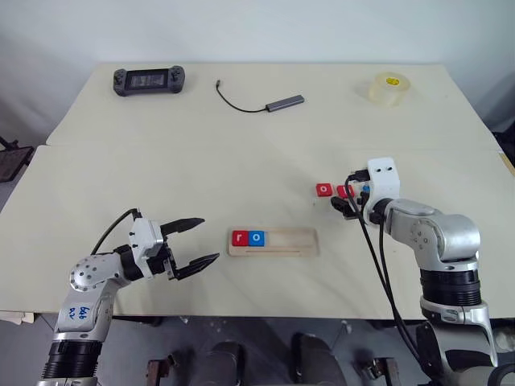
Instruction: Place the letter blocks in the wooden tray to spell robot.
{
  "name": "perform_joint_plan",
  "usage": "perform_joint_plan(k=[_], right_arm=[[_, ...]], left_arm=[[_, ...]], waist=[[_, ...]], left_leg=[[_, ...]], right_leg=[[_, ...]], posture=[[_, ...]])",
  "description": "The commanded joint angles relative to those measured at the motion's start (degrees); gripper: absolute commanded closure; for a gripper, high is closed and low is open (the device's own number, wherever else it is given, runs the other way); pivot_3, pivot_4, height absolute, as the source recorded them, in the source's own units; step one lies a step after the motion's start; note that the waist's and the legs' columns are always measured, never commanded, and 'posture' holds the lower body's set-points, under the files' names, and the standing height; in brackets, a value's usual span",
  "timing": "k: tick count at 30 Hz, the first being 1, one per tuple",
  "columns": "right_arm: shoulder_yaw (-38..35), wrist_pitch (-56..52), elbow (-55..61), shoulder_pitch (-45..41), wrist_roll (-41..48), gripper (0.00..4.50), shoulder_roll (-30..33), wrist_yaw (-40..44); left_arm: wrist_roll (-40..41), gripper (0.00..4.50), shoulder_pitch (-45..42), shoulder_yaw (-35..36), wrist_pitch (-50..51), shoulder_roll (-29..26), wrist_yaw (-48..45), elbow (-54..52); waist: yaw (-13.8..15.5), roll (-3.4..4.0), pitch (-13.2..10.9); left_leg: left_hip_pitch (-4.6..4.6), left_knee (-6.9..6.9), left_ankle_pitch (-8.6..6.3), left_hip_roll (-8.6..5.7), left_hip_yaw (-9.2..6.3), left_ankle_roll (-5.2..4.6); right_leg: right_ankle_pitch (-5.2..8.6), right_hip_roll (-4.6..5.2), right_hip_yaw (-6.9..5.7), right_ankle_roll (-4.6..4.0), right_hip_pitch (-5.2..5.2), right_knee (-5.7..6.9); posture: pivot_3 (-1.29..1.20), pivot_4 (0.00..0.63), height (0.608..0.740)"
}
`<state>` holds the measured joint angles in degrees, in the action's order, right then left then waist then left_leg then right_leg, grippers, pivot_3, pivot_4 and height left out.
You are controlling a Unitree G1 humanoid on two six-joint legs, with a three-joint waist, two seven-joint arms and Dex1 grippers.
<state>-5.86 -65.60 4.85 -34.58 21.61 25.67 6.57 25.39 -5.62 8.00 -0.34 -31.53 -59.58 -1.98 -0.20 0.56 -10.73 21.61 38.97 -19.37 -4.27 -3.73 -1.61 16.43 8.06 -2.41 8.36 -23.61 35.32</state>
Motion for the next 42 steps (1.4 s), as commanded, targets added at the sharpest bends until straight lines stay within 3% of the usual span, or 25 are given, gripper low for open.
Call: perform_joint_plan(k=[1,5,11,12,16,22,27,32,38,41,42], right_arm=[[0.6,2.8,-0.2,-0.3,-1.6,0.00,-0.8,0.7],[1.0,5.6,-2.6,-0.3,-3.2,0.92,-1.6,1.3],[1.6,8.5,-5.0,-0.5,-5.1,3.01,-2.8,1.9],[1.7,8.6,-4.5,-0.2,-5.2,3.04,-2.7,2.1],[0.3,6.2,-0.2,1.4,-5.2,3.04,-2.0,2.0],[-5.6,-5.6,17.3,7.5,-3.2,3.04,-1.5,0.5],[-12.0,-17.7,36.0,17.4,-2.0,3.04,-5.0,-0.7],[-14.3,-23.4,43.8,23.0,-3.1,3.04,-9.7,-1.2],[-14.9,-22.3,43.6,23.0,-1.4,1.10,-10.0,2.0],[-15.9,-21.2,41.7,22.9,1.7,0.10,-2.3,9.3],[-16.0,-19.1,40.3,23.5,3.0,0.04,2.2,13.1]], left_arm=[[1.2,0.03,0.9,1.2,0.1,-0.5,0.5,-2.8],[1.2,0.00,1.0,1.2,0.2,-0.5,0.7,-3.2],[1.1,0.00,0.3,1.0,0.3,-0.4,0.7,-2.9],[1.0,0.00,0.1,0.9,0.2,-0.3,0.7,-2.7],[1.2,0.00,-0.7,0.4,0.1,0.0,0.4,-2.1],[1.1,0.00,-3.2,-1.3,0.0,0.9,-1.6,0.2],[1.0,0.00,-6.4,-2.9,-0.1,1.5,-4.3,3.5],[0.7,0.00,-8.4,-3.6,-0.4,1.6,-6.2,6.2],[0.6,0.00,-9.5,-3.9,-0.7,2.0,-6.6,7.1],[0.6,0.00,-9.3,-3.6,-0.8,1.9,-6.6,6.9],[0.7,0.00,-9.2,-3.4,-0.9,1.8,-6.5,6.8]], waist=[[0.0,0.00,0.0],[0.0,0.00,0.0],[-0.1,0.00,0.0],[-0.1,0.00,0.0],[0.0,0.00,0.0],[0.4,0.00,0.0],[0.5,0.00,0.0],[0.1,0.01,0.0],[0.1,0.01,0.0],[0.1,0.01,0.0],[0.2,0.01,0.0]], left_leg=[[0.00,0.00,0.00,0.00,0.00,0.00],[-0.01,0.00,0.00,0.01,0.00,0.00],[-0.03,0.01,0.00,0.01,0.01,0.01],[-0.04,0.01,0.00,0.01,0.01,0.01],[-0.04,0.02,0.01,0.01,0.01,0.01],[-0.02,-0.02,0.00,-0.03,-0.02,0.00],[-0.01,-0.05,0.00,-0.01,-0.05,0.01],[-0.04,-0.04,0.00,-0.01,0.03,0.01],[-0.06,-0.04,0.01,-0.01,0.04,0.02],[-0.06,-0.05,0.01,-0.02,0.04,0.02],[-0.06,-0.04,0.00,-0.02,0.04,0.01]], right_leg=[[0.00,0.00,0.00,0.00,0.00,0.01],[0.00,-0.01,0.01,0.00,0.00,0.02],[0.00,-0.02,0.02,0.00,0.01,0.03],[0.00,-0.02,0.02,0.00,0.01,0.04],[0.00,-0.02,0.04,0.00,0.00,0.06],[0.00,0.01,0.05,0.00,-0.02,0.05],[0.00,-0.03,0.06,0.00,-0.02,0.03],[0.00,-0.06,0.16,0.00,-0.02,0.04],[0.00,-0.08,0.21,0.00,-0.04,0.07],[0.00,-0.07,0.22,0.00,-0.04,0.06],[0.00,-0.07,0.22,0.00,-0.04,0.06]], posture=[[0.00,0.150,0.740],[0.00,0.150,0.740],[0.00,0.150,0.740],[0.00,0.150,0.740],[0.00,0.150,0.740],[0.00,0.150,0.740],[0.00,0.150,0.740],[0.00,0.150,0.740],[0.00,0.150,0.740],[0.00,0.150,0.740],[0.00,0.150,0.740]])
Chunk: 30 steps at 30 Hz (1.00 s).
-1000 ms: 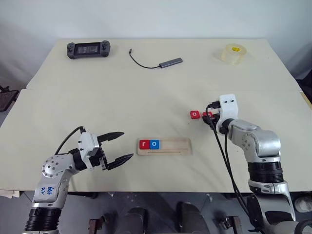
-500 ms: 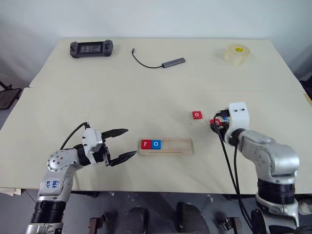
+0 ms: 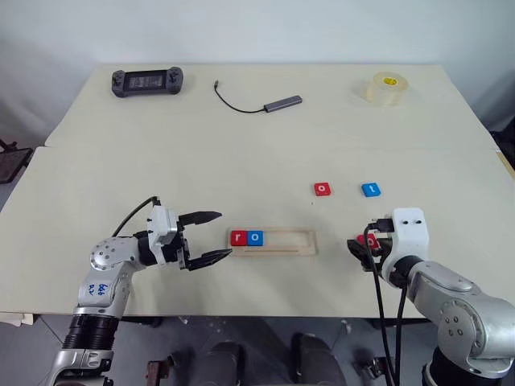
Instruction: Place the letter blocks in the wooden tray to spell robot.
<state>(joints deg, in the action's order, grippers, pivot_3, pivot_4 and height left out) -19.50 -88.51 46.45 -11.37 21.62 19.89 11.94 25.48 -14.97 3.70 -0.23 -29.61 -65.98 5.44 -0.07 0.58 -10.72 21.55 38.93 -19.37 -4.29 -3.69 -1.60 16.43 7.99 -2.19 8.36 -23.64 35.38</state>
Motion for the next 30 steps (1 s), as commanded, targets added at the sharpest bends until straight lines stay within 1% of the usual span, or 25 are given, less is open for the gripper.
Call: perform_joint_plan(k=[1,2,3,5,7,10,12,14,17,19,23,26,29,30], right_arm=[[-2.3,6.5,-2.9,1.2,4.1,0.04,12.5,11.7],[-1.8,11.3,-4.7,2.5,4.9,0.04,17.6,17.1],[-1.0,15.7,-6.2,3.6,5.5,0.04,21.2,21.4],[0.3,27.9,-10.9,6.2,5.1,0.04,28.4,32.0],[2.0,40.7,-16.7,7.9,3.3,0.04,33.1,41.2],[6.2,60.9,-28.2,7.4,-1.2,0.04,37.2,52.4],[10.9,75.0,-39.3,3.6,-5.2,0.04,38.7,59.6],[15.2,84.1,-49.9,-1.6,-7.9,0.04,38.7,65.0],[19.9,92.8,-61.5,-7.9,-11.3,0.04,37.8,69.4],[22.3,97.4,-67.9,-11.7,-13.3,0.04,36.7,70.8],[25.1,101.2,-76.7,-18.3,-15.1,0.04,32.9,71.6],[25.6,102.7,-79.7,-19.9,-15.3,0.58,31.3,72.2],[25.8,103.9,-81.6,-20.9,-15.5,1.51,30.5,72.4],[25.7,104.3,-82.0,-21.2,-15.1,1.88,30.1,72.9]], left_arm=[[0.6,0.00,0.4,1.1,-1.1,-0.2,0.0,-0.8],[0.6,0.00,0.7,1.3,-1.2,-0.4,0.1,-1.0],[0.7,0.00,1.0,1.5,-1.2,-0.5,0.2,-1.2],[0.8,0.00,1.5,1.8,-1.3,-0.7,0.4,-1.9],[0.9,0.00,2.0,2.1,-1.3,-0.8,0.6,-2.7],[1.5,0.00,2.8,2.0,-0.9,-1.1,0.1,-4.6],[2.0,0.00,3.7,1.5,-0.4,-1.4,-0.7,-6.5],[2.3,0.00,4.6,1.0,0.1,-1.7,-1.4,-8.4],[2.5,0.00,5.2,0.8,0.3,-2.0,-1.8,-9.8],[2.5,0.00,5.5,0.7,0.5,-2.3,-1.9,-10.4],[2.7,0.00,6.4,1.2,1.1,-3.1,-1.3,-12.0],[2.7,0.00,7.3,1.6,1.3,-3.3,-0.3,-12.9],[2.6,0.00,7.9,1.7,1.5,-3.3,0.4,-13.5],[2.6,0.00,8.1,1.8,1.4,-3.3,0.7,-13.6]], waist=[[0.3,0.00,0.0],[0.4,0.00,0.0],[0.4,0.00,0.0],[0.3,-0.05,0.0],[0.1,-0.07,0.0],[0.0,-0.09,0.0],[-0.1,-0.11,0.0],[-0.1,-0.13,-0.1],[-0.1,-0.11,-0.1],[-0.1,-0.10,-0.1],[-0.2,-0.11,-0.1],[-0.3,-0.11,-0.1],[-0.2,-0.13,-0.1],[-0.2,-0.13,-0.1]], left_leg=[[0.00,0.00,0.00,-0.02,0.00,-0.02],[0.00,0.01,-0.01,-0.04,-0.01,-0.06],[0.00,0.00,-0.02,-0.04,0.00,-0.08],[0.00,-0.06,-0.04,0.04,0.03,-0.10],[-0.01,-0.10,-0.04,0.10,0.07,-0.09],[-0.05,-0.08,-0.04,0.14,0.18,-0.08],[-0.09,-0.03,-0.04,0.15,0.28,-0.08],[-0.13,0.03,-0.04,0.15,0.31,-0.09],[-0.17,0.03,-0.03,0.16,0.33,-0.08],[-0.17,0.02,-0.03,0.18,0.33,-0.05],[-0.17,0.08,-0.03,0.21,0.32,-0.02],[-0.23,0.09,-0.05,0.27,0.33,0.04],[-0.24,0.12,-0.06,0.37,0.33,0.11],[-0.27,0.14,-0.06,0.39,0.33,0.12]], right_leg=[[0.00,0.00,0.01,0.00,0.03,-0.04],[0.00,0.01,0.00,0.00,0.07,-0.11],[0.00,0.00,0.00,0.00,0.10,-0.19],[-0.02,-0.07,-0.03,0.03,0.19,-0.37],[-0.02,-0.13,-0.02,0.05,0.18,-0.41],[-0.04,-0.15,0.01,0.09,0.20,-0.42],[-0.08,-0.15,0.07,0.15,0.21,-0.43],[-0.09,-0.14,0.11,0.17,0.25,-0.50],[-0.09,-0.12,0.14,0.18,0.26,-0.66],[-0.09,-0.12,0.15,0.17,0.24,-0.66],[-0.09,-0.12,0.14,0.17,0.27,-0.69],[-0.09,-0.17,0.15,0.17,0.29,-0.68],[-0.09,-0.25,0.15,0.16,0.32,-0.68],[-0.09,-0.27,0.15,0.16,0.34,-0.67]], posture=[[0.00,0.150,0.740],[0.00,0.150,0.740],[0.00,0.150,0.740],[0.00,0.150,0.740],[0.00,0.150,0.740],[0.00,0.150,0.740],[0.00,0.150,0.740],[0.00,0.150,0.740],[0.00,0.150,0.740],[0.00,0.150,0.740],[0.00,0.150,0.740],[0.00,0.150,0.740],[0.00,0.150,0.740],[0.00,0.150,0.740]])
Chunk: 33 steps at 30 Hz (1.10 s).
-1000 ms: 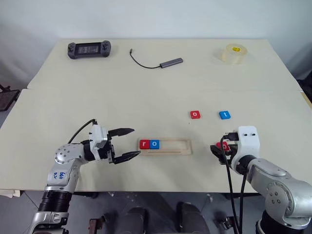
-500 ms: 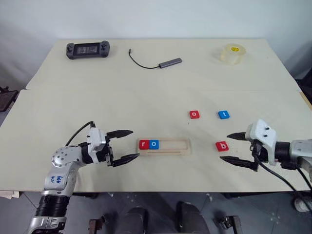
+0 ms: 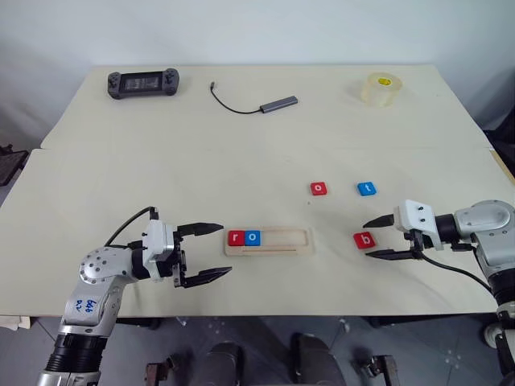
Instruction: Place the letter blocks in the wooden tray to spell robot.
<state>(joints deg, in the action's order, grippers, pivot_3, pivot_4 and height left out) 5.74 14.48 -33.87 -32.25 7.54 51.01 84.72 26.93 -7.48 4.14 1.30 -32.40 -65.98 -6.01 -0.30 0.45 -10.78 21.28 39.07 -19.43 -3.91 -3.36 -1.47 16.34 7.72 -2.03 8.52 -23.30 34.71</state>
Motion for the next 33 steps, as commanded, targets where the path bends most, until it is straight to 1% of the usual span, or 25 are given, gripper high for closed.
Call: perform_joint_plan(k=[1,3,4,7,11,13,17,19,22,29,33], right_arm=[[0.5,1.5,-2.0,-0.5,-0.9,2.15,-1.2,0.4],[0.4,2.5,-2.1,-0.7,-0.5,2.78,-1.6,0.9],[0.4,2.2,-1.6,-0.9,-0.3,3.02,-1.6,1.0],[0.5,-0.1,2.2,-1.7,1.3,3.03,-1.9,2.6],[2.6,-13.6,16.0,-4.1,5.7,3.03,-4.4,3.7],[4.1,-20.3,21.2,-5.3,6.4,3.03,-6.2,2.1],[9.5,-31.5,28.0,-8.9,3.9,3.03,-12.4,-3.6],[11.7,-33.9,28.5,-10.2,2.0,3.03,-15.1,-6.1],[13.9,-34.7,28.0,-11.4,-0.1,3.03,-17.8,-8.2],[15.8,-35.3,27.3,-11.7,-1.9,3.03,-19.5,-10.2],[15.8,-35.0,27.3,-11.5,-2.8,1.67,-19.2,-11.2]], left_arm=[[1.1,0.00,0.7,1.5,-0.1,-0.5,0.9,-2.2],[1.1,0.00,0.8,1.6,-0.1,-0.6,1.2,-2.4],[1.2,0.00,1.0,1.8,-0.1,-0.7,1.3,-2.5],[1.2,0.00,1.5,2.2,-0.2,-1.1,1.6,-2.6],[1.0,0.00,2.7,3.4,-0.6,-1.5,2.2,-2.4],[0.8,0.00,3.1,3.6,-0.8,-1.6,2.4,-2.4],[0.4,0.00,4.7,3.8,-1.3,-1.4,3.2,-2.8],[0.3,0.00,5.4,3.8,-1.5,-1.2,3.6,-3.3],[0.7,0.00,6.4,3.7,-0.8,-1.4,4.4,-4.5],[0.6,0.00,8.0,4.2,-1.2,-1.4,6.0,-5.7],[0.7,0.00,8.4,4.1,-1.2,-1.4,6.6,-6.2]], waist=[[0.0,0.00,0.0],[0.0,0.00,0.0],[0.0,0.00,0.0],[0.0,0.01,0.0],[-0.2,0.08,0.0],[0.1,0.15,-0.1],[0.2,0.14,-0.1],[0.5,0.14,-0.1],[0.5,0.14,-0.1],[0.2,0.14,-0.1],[0.1,0.14,-0.1]], left_leg=[[-0.03,0.00,0.00,0.01,0.00,0.01],[-0.06,0.02,0.00,0.04,0.00,0.04],[-0.07,0.02,-0.01,0.05,0.02,0.05],[-0.08,0.02,-0.02,0.08,0.03,0.09],[0.00,0.01,-0.05,0.22,0.12,0.16],[0.01,0.01,-0.06,0.28,0.14,0.22],[0.02,0.01,-0.10,0.33,0.12,0.26],[0.04,0.01,-0.11,0.32,0.09,0.26],[0.10,0.01,-0.14,0.21,0.05,0.21],[0.15,-0.04,-0.17,0.13,0.00,0.14],[0.15,-0.04,-0.17,0.15,0.01,0.14]], right_leg=[[0.00,-0.01,0.00,0.00,0.02,0.00],[0.00,-0.04,0.01,0.00,0.05,0.01],[0.00,-0.05,0.02,0.00,0.05,0.01],[0.01,-0.08,0.03,-0.03,0.02,0.04],[0.03,-0.15,0.10,-0.07,-0.14,0.09],[0.05,-0.15,0.11,-0.11,-0.20,0.14],[0.08,-0.15,0.07,-0.18,-0.20,0.13],[0.08,-0.17,0.03,-0.20,-0.20,0.14],[0.08,-0.14,0.00,-0.21,-0.24,0.27],[0.08,-0.14,-0.03,-0.21,-0.29,0.30],[0.08,-0.16,-0.04,-0.21,-0.29,0.30]], posture=[[0.00,0.150,0.740],[0.00,0.150,0.740],[0.00,0.150,0.740],[0.00,0.150,0.740],[0.00,0.150,0.740],[0.00,0.150,0.740],[0.00,0.150,0.740],[0.00,0.150,0.740],[0.00,0.150,0.740],[0.00,0.150,0.740],[0.00,0.150,0.740]])
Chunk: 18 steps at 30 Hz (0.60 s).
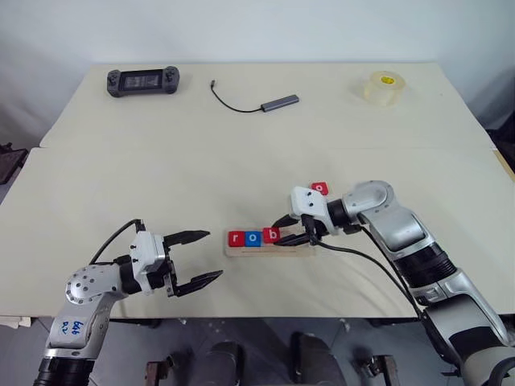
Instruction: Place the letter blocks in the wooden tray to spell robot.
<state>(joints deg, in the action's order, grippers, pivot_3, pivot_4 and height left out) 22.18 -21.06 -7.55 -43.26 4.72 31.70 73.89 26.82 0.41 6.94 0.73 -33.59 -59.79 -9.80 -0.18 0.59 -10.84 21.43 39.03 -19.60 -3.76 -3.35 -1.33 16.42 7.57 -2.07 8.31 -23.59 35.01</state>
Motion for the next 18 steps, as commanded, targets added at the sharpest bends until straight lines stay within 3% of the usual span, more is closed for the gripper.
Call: perform_joint_plan(k=[1,4,9,13,18], right_arm=[[-1.0,-0.1,1.9,-0.3,0.6,1.34,0.6,0.2],[-3.2,-4.7,6.2,0.4,3.8,0.36,2.3,1.7],[-7.3,-7.3,8.3,2.5,6.4,0.36,5.3,0.6],[-7.7,-6.7,7.9,4.7,5.8,1.28,7.2,-0.3],[-5.1,-3.3,6.4,6.0,2.7,3.05,6.3,-2.1]], left_arm=[[0.9,0.00,0.6,1.3,-0.6,-0.2,0.5,-2.6],[0.9,0.00,0.4,1.3,-0.6,-0.3,0.6,-2.4],[0.6,0.00,-0.6,1.2,-1.0,-0.2,0.5,-1.2],[0.4,0.00,-1.3,0.8,-1.3,0.0,0.4,-0.4],[0.0,0.00,-2.2,0.3,-1.4,0.3,0.4,0.3]], waist=[[0.0,0.00,0.0],[0.0,0.00,0.0],[0.2,0.00,0.0],[0.1,0.00,0.0],[-0.1,0.00,0.0]], left_leg=[[0.00,0.00,0.00,0.00,0.00,0.00],[0.00,0.00,0.00,0.00,0.00,0.00],[0.01,0.00,-0.01,-0.01,0.00,-0.01],[0.01,-0.01,-0.01,-0.01,0.00,-0.02],[0.01,-0.02,-0.01,0.03,0.03,-0.01]], right_leg=[[0.00,0.00,0.00,0.00,0.00,0.00],[0.00,0.00,0.00,0.00,0.00,-0.01],[0.00,0.02,-0.01,0.00,0.01,-0.03],[0.00,0.02,0.00,0.00,0.01,-0.03],[0.00,-0.02,0.01,0.00,-0.01,-0.03]], posture=[[0.00,0.150,0.740],[0.00,0.150,0.740],[0.00,0.150,0.740],[0.00,0.150,0.740],[0.00,0.150,0.740]])
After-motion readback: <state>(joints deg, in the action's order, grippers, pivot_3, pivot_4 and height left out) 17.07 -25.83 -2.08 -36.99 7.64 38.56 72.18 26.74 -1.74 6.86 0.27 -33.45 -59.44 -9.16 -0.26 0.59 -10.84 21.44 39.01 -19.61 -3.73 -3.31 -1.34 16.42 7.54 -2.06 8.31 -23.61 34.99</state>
